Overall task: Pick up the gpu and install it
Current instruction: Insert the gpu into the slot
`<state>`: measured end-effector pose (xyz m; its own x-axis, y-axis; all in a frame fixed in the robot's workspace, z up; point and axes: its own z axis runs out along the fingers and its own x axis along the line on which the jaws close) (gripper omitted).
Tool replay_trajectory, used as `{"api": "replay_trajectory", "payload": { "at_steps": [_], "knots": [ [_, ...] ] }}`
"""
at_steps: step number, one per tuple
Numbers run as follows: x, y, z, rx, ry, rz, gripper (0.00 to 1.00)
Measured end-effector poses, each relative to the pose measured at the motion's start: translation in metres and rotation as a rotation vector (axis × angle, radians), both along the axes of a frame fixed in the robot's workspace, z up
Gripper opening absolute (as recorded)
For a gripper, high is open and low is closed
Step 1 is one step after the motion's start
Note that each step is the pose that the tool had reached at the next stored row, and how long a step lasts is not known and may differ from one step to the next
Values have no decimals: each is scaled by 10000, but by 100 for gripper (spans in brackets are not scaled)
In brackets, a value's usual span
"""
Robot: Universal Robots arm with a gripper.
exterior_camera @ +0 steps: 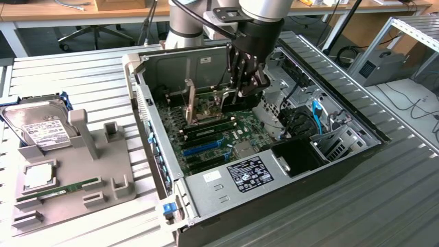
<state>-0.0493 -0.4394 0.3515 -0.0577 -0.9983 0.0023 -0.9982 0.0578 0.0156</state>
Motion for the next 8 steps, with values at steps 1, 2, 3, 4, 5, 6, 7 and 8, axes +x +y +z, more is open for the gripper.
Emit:
{"api": "replay_trajectory", "payload": {
  "at_steps": [1, 2, 3, 4, 5, 6, 7, 8],
  "knots": [
    [0, 0, -4, 0, 0, 33, 27],
    [-1, 0, -9, 0, -1, 47, 27],
    [-2, -1, -15, 2, -1, 49, 27],
    [-5, -2, -21, 1, -1, 50, 27],
    [-7, -3, -26, 0, 0, 52, 27],
    [-9, -6, -30, -2, 0, 53, 27],
    [-12, -11, -35, -1, 0, 57, 27],
    [-15, -18, -38, -1, 0, 60, 27]
  ]
}}
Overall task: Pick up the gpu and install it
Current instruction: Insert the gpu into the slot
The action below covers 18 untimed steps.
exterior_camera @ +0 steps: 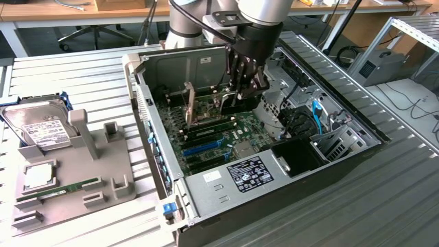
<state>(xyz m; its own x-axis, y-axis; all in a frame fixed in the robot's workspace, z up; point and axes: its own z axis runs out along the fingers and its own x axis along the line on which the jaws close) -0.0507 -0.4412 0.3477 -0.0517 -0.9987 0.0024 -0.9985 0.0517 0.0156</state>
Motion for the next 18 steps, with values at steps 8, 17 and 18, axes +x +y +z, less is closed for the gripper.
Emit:
{"api": "replay_trajectory", "payload": {
  "at_steps": [8, 17, 18],
  "knots": [
    [-27, -84, -22, 1, 0, 31, 27],
    [-97, -113, -67, 1, -3, 155, 27],
    [-107, -118, -94, 0, -3, 200, 27]
  ]
}}
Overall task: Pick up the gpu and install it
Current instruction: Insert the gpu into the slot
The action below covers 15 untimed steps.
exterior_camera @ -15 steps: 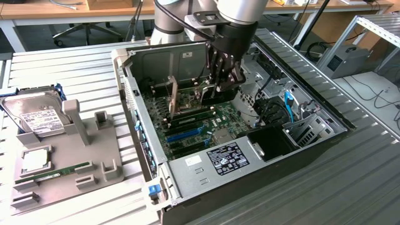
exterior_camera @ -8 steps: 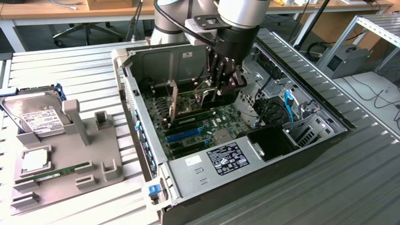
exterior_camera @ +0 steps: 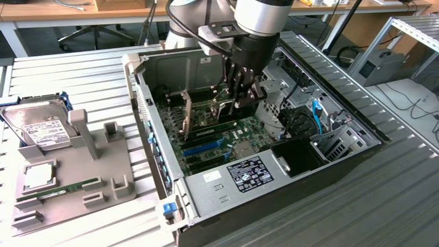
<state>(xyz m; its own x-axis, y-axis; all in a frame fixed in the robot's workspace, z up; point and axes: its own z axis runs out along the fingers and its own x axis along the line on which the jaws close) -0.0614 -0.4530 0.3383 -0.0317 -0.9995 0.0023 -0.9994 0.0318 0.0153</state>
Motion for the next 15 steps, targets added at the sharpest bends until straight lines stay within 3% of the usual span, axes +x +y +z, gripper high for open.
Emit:
{"api": "replay_trajectory", "payload": {
  "at_steps": [6, 15],
  "knots": [
    [-14, -6, -76, 1, -1, 110, 27],
    [-15, -6, -95, 5, -3, 130, 27]
  ]
}}
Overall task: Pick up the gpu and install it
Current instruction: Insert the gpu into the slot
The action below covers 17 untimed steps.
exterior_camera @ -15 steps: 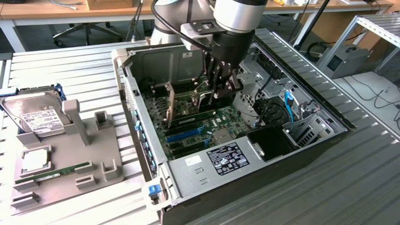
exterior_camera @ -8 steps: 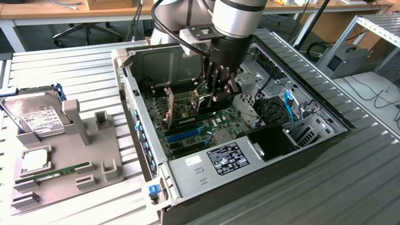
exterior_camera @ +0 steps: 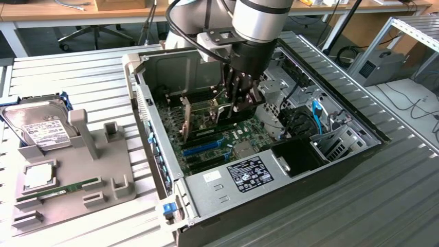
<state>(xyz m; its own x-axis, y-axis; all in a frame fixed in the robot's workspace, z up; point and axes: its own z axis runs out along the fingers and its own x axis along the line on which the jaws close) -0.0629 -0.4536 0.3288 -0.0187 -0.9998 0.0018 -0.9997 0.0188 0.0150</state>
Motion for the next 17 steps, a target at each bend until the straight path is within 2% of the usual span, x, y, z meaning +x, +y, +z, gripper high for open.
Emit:
{"api": "replay_trajectory", "payload": {
  "at_steps": [6, 17],
  "knots": [
    [0, 0, -88, -4, 2, 0, 27],
    [-19, 0, -101, -4, -11, 1, 27]
  ]
}}
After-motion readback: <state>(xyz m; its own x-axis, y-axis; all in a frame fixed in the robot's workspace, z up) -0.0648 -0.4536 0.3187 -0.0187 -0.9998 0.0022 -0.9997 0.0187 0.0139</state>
